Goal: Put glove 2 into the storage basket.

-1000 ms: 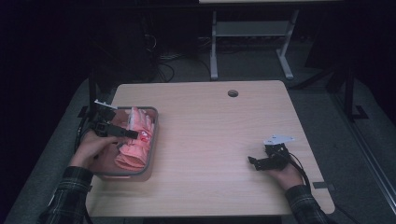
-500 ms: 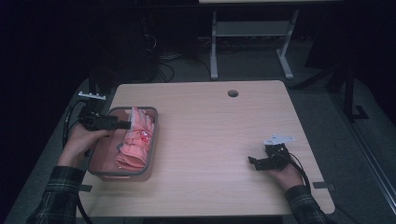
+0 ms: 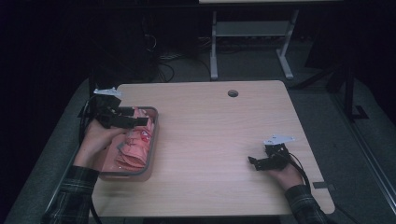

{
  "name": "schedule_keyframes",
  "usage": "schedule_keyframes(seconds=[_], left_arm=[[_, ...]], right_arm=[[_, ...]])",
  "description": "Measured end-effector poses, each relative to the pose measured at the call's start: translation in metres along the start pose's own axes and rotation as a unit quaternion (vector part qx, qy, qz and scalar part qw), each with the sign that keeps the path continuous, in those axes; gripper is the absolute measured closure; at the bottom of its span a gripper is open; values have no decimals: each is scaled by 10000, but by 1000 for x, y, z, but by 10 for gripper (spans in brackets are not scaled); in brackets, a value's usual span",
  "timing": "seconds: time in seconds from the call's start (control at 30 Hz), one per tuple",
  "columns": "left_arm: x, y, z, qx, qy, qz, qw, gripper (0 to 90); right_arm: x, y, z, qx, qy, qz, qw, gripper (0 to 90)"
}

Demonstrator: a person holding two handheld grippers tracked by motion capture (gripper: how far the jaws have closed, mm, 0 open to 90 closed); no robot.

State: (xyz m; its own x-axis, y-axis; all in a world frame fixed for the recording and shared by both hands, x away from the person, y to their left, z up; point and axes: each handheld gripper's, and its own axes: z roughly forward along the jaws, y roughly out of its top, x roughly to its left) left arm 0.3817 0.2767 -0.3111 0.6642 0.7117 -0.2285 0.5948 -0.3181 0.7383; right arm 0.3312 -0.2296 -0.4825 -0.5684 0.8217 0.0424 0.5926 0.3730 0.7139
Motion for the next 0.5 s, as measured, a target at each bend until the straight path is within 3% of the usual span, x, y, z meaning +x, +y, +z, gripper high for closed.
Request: schedule_keyframes(seconds=[0.23, 0.5], left_arm=[[-30, 9, 22, -203, -108, 239, 9994, 139], [-63, 7, 59, -86, -205, 546, 9983, 138]], right_arm=[[0, 0, 0, -13, -12, -15, 10000, 92], [0, 0, 0, -13, -10, -17, 10000, 92]])
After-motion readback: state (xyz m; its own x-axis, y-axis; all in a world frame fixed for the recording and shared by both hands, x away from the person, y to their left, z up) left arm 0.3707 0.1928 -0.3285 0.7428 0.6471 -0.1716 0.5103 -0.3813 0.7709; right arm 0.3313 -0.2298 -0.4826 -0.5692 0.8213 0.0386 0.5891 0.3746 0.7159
